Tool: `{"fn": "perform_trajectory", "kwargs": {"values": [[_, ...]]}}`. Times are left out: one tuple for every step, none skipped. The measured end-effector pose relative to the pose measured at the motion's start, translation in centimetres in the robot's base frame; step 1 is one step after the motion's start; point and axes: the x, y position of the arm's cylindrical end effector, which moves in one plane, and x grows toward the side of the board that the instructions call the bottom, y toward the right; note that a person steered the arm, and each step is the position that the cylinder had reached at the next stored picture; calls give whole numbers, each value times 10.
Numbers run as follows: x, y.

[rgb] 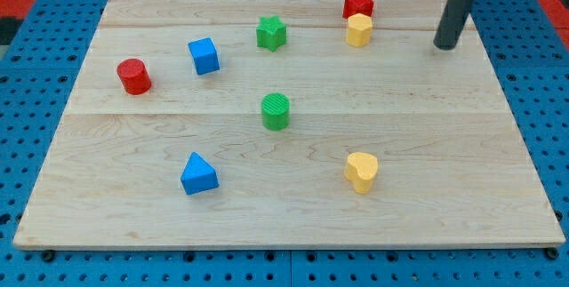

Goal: Move the green star below the hexagon

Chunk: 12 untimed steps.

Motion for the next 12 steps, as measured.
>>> {"fn": "perform_trajectory", "kwargs": {"values": [[52, -27], [83, -95], [81, -161], [89, -212], [49, -239], [9, -275], [-2, -314], [-26, -303], [-49, -312], [-76, -287], [-56, -236], [-35, -217]]}}
